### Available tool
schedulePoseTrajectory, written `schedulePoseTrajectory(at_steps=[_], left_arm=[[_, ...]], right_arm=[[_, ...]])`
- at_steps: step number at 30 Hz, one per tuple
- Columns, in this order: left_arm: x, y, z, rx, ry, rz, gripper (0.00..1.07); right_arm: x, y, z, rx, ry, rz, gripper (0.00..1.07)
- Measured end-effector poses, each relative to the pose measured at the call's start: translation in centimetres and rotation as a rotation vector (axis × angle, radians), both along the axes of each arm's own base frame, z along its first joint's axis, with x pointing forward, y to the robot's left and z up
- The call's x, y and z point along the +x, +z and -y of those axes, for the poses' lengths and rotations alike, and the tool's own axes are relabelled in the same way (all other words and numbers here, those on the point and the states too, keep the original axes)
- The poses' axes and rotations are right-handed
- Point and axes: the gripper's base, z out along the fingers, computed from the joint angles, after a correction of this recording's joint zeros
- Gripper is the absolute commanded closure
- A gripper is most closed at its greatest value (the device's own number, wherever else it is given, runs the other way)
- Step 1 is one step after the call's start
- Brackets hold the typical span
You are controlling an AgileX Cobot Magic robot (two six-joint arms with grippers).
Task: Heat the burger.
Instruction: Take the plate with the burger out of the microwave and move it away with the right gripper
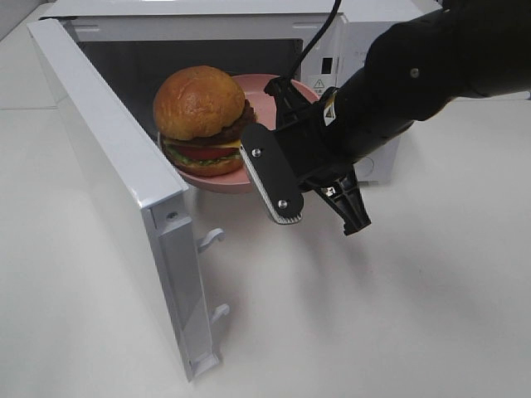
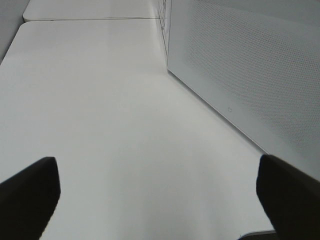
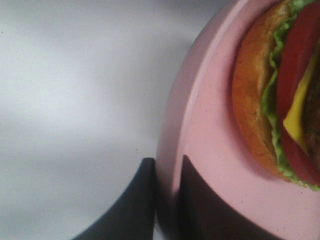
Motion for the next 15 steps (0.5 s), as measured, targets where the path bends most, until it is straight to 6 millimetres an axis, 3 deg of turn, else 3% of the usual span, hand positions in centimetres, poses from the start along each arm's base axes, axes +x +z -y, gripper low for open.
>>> schedulePoseTrajectory(at_steps=[15], left_arm=[[0.0, 0.0, 0.0, 0.000, 0.000, 0.000, 0.07]], right_arm=[[-3.9, 0.9, 2.9, 0.032, -0.065, -0.031, 1.07]])
